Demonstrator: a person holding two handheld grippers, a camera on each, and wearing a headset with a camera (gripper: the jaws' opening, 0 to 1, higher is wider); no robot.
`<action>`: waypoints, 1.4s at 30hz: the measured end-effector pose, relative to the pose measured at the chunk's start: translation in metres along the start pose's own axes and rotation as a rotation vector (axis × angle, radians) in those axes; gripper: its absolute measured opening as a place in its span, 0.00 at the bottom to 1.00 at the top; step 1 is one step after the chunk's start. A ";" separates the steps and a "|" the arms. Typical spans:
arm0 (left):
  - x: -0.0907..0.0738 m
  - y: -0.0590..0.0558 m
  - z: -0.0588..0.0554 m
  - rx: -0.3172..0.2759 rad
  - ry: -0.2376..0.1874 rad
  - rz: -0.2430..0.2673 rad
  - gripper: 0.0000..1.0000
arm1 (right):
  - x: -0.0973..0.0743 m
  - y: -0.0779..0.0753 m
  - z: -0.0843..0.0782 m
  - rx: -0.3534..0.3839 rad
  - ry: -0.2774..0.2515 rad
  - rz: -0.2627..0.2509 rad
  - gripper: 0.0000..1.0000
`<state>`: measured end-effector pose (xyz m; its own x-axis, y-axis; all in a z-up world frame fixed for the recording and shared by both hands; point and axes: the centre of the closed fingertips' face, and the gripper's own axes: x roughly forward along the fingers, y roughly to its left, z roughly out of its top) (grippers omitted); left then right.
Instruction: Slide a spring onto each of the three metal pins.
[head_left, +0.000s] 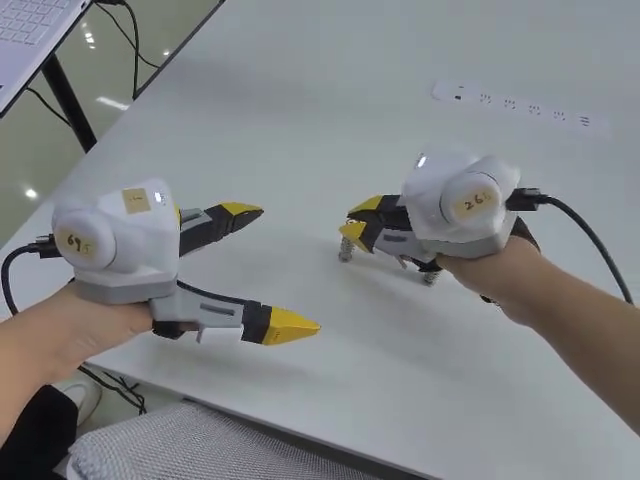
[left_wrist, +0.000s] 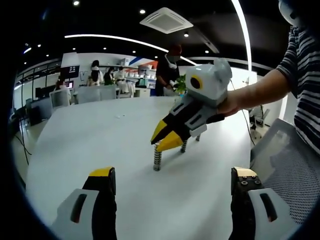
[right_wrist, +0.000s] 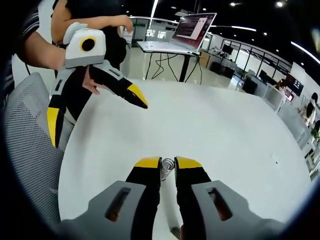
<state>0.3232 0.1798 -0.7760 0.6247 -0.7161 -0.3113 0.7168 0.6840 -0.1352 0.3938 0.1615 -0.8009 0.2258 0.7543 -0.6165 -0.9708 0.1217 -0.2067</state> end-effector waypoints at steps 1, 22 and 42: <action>0.000 0.000 0.000 0.000 0.000 0.001 0.95 | 0.001 0.001 -0.002 -0.008 0.008 0.003 0.12; 0.002 -0.002 0.002 0.002 0.000 -0.008 0.95 | 0.001 0.005 -0.004 0.057 -0.009 0.022 0.19; 0.018 -0.004 0.017 0.027 0.019 -0.048 0.96 | -0.044 -0.005 0.006 0.168 -0.116 -0.037 0.39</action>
<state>0.3365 0.1616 -0.7649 0.5837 -0.7450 -0.3230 0.7540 0.6449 -0.1249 0.3882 0.1316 -0.7676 0.2599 0.8152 -0.5175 -0.9641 0.2491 -0.0918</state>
